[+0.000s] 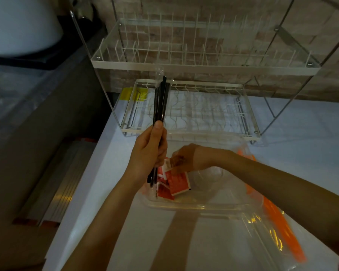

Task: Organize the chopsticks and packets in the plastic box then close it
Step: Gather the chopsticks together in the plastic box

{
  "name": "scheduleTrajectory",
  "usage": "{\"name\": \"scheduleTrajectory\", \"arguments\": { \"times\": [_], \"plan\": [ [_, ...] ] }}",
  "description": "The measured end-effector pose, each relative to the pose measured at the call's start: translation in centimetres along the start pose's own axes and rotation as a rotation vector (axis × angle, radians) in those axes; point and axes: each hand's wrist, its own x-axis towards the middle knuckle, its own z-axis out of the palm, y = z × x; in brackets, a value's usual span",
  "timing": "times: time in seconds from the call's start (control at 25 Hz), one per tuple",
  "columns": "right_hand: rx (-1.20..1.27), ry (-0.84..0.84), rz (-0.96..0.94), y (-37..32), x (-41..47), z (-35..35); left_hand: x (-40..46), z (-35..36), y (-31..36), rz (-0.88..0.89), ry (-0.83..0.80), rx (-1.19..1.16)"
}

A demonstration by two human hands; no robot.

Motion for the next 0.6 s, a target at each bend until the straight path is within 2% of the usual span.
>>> {"name": "scheduleTrajectory", "arguments": {
  "times": [0.2, 0.32, 0.44, 0.52, 0.6],
  "plan": [
    [0.038, 0.02, 0.14, -0.3, 0.7, 1.4, -0.1, 0.0, -0.1, 0.015, -0.01, -0.006],
    [-0.076, 0.052, 0.196, -0.6, 0.7, 1.8, -0.1, 0.0, -0.1, 0.022, -0.002, 0.007],
    [-0.299, 0.124, 0.192, -1.0, -0.6, 1.8, -0.1, 0.1, -0.1, 0.015, 0.001, 0.012],
    [-0.469, 0.281, 0.079, -1.2, -1.5, 1.9, -0.1, 0.1, -0.1, 0.018, 0.0, 0.005],
    [-0.501, 0.343, -0.188, -1.6, -2.1, 2.2, -0.1, 0.1, -0.1, 0.02, 0.006, 0.01]
  ]
}}
